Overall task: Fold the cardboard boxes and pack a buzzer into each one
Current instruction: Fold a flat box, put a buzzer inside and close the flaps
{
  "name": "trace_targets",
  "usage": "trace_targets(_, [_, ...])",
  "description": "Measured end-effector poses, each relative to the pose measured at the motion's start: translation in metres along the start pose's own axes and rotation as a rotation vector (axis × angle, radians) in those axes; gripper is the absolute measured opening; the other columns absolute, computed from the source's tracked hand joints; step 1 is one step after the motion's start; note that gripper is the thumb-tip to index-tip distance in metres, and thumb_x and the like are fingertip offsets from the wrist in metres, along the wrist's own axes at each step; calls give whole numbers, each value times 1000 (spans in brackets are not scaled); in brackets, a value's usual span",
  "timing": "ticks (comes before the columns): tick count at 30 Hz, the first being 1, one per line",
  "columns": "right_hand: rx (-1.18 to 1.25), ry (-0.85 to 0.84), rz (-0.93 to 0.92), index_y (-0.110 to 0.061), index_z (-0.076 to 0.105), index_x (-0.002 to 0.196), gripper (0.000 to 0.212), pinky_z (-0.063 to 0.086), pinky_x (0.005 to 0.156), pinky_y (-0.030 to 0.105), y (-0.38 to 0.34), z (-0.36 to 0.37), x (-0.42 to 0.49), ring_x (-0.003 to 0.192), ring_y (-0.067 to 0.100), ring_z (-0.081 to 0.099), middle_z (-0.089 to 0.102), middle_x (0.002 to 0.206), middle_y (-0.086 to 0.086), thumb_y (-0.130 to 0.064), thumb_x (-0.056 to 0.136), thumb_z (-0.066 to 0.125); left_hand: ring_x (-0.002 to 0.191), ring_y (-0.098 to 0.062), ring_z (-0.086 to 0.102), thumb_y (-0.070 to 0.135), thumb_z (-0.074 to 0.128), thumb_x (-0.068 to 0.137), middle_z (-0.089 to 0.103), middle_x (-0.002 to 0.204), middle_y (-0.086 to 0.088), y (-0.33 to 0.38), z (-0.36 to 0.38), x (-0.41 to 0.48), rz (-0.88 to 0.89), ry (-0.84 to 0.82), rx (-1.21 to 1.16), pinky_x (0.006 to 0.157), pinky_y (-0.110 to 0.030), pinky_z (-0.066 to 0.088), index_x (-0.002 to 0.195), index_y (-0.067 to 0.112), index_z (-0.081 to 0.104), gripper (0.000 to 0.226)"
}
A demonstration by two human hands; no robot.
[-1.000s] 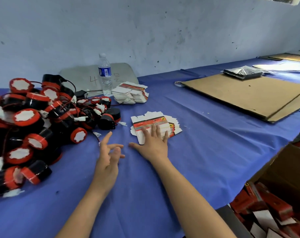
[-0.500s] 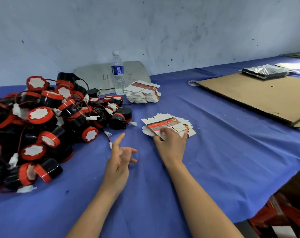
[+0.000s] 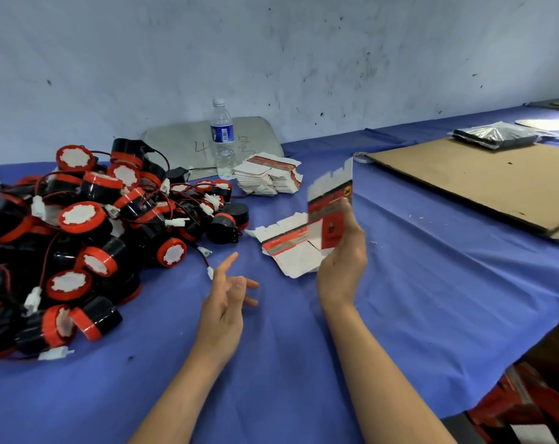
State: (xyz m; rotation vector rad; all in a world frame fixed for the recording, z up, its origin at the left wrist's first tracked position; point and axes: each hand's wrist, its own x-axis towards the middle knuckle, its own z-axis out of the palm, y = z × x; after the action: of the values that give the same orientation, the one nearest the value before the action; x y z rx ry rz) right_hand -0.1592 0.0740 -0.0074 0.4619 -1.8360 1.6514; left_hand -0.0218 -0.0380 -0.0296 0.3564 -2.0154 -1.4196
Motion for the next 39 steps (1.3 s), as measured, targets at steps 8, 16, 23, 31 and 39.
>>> trace_targets(8, [445, -208, 600, -34, 61, 114, 49, 47, 75, 29, -9, 2, 0, 82, 17, 59, 67, 94, 1, 4, 95, 37, 83, -3, 65, 67, 39, 77, 62, 110, 12, 2, 0, 2, 13, 98, -62, 74, -21, 50, 134, 52, 24, 60])
trace_targets(16, [290, -710, 463, -24, 70, 94, 41, 45, 70, 10, -19, 8, -14, 84, 2, 62, 68, 92, -8, 8, 88, 44, 144, -2, 24, 55, 27, 94, 20, 157, 24, 10, -9, 4, 65, 269, -275, 119, -43, 23, 144, 53, 8, 54])
trace_targets(23, [427, -844, 522, -34, 38, 139, 75, 49, 81, 12, -29, 10, -23, 104, 3, 61, 62, 109, -5, -47, 75, 75, 136, -13, 42, 70, 43, 88, 45, 147, 9, 25, -5, -4, 98, 139, -323, 112, -45, 36, 140, 43, 35, 59])
trace_targets(31, [531, -1066, 403, -52, 14, 139, 98, 42, 106, 31, -43, 9, -34, 126, 13, 52, 53, 131, 3, -43, 58, 67, 134, 7, 35, 77, 57, 76, 35, 142, 39, 26, 6, -8, 124, -69, -216, 95, -8, 39, 152, 25, 7, 105])
trace_targets(39, [611, -1165, 479, -47, 11, 149, 108, 49, 89, 18, -44, 4, -30, 116, 4, 59, 57, 124, 0, -39, 56, 66, 145, -15, 27, 72, 69, 67, 20, 157, 20, 17, 6, -6, 132, -22, -214, 111, -49, 35, 148, 48, 7, 104])
